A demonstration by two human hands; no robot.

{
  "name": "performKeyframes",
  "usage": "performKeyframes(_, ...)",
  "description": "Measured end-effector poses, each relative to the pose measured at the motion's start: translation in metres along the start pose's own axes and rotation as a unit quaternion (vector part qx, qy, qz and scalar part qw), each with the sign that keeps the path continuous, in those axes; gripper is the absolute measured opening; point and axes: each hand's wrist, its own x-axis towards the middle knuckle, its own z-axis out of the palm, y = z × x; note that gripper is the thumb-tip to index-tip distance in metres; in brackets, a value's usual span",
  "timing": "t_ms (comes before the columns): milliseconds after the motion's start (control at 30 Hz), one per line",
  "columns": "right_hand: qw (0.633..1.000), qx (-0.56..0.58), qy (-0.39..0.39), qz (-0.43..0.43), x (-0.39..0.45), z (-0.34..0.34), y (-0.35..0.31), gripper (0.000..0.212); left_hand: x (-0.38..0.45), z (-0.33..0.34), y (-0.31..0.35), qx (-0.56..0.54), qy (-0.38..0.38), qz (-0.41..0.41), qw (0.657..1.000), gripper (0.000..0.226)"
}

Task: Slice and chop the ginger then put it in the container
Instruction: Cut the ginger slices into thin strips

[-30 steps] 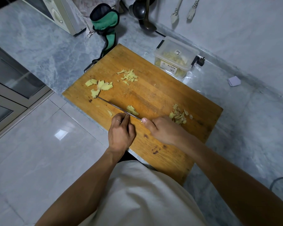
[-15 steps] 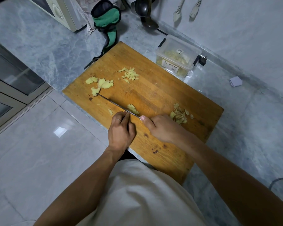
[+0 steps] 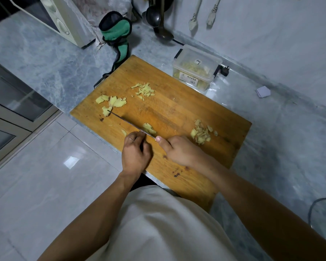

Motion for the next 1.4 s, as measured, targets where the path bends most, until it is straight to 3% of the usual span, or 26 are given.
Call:
performKeyframes(133,1.0,0.008,0.024,-0.014,-0.003,-0.012,0.004,0.068,0.011,-0.022,0.01,-0.109,0.005,-0.085,0.99,0.025)
performKeyframes(267,0.996,-0.045,0.065,-0.039,-0.006,-0.029,0.012,0.068,0.023,-0.049,0.018,-0.23,0.047,-0.208,0.95,0.021)
performKeyframes(367,0.98,-0.171,0.089,-0.053,-0.01,-0.041,0.015,0.061,0.024,-0.068,0.021,-0.221,0.116,-0.187,0.95,0.018)
performKeyframes(433,0.959,-0.263,0.084,-0.066,-0.014,-0.046,0.014,0.056,0.025,-0.077,0.021,-0.19,0.14,-0.126,0.963,0.018)
performKeyframes(500,0.94,-0.323,0.084,-0.076,-0.018,-0.045,0.014,0.062,0.031,-0.082,0.022,-0.147,0.099,-0.041,0.983,0.018)
performKeyframes(600,0.925,-0.356,0.086,-0.1,-0.022,-0.034,0.018,0.068,0.048,-0.084,0.025,-0.044,-0.063,0.053,0.996,0.023)
performKeyframes(700,0.917,-0.361,0.097,-0.139,-0.026,-0.024,0.021,0.074,0.066,-0.081,0.03,0.023,-0.202,0.056,0.977,0.048)
performKeyframes(800,0.893,-0.378,0.148,-0.195,-0.033,-0.019,0.023,0.062,0.077,-0.072,0.036,0.015,-0.305,0.018,0.952,0.06)
performKeyframes(967,0.877,-0.387,0.197,-0.207,-0.035,-0.015,0.025,0.059,0.088,-0.059,0.043,-0.093,-0.307,-0.025,0.947,0.021)
performKeyframes(1067,0.885,-0.377,0.188,-0.199,-0.038,-0.016,0.026,0.062,0.092,-0.057,0.042,-0.123,-0.301,-0.025,0.945,0.024)
performKeyframes(1267,0.893,-0.369,0.189,-0.176,-0.051,-0.022,0.041,0.068,0.095,-0.067,0.018,-0.03,-0.24,-0.019,0.97,0.023)
performKeyframes(1400,0.906,-0.366,0.152,-0.147,-0.049,-0.023,0.036,0.067,0.087,-0.063,0.031,-0.029,-0.26,-0.015,0.965,0.023)
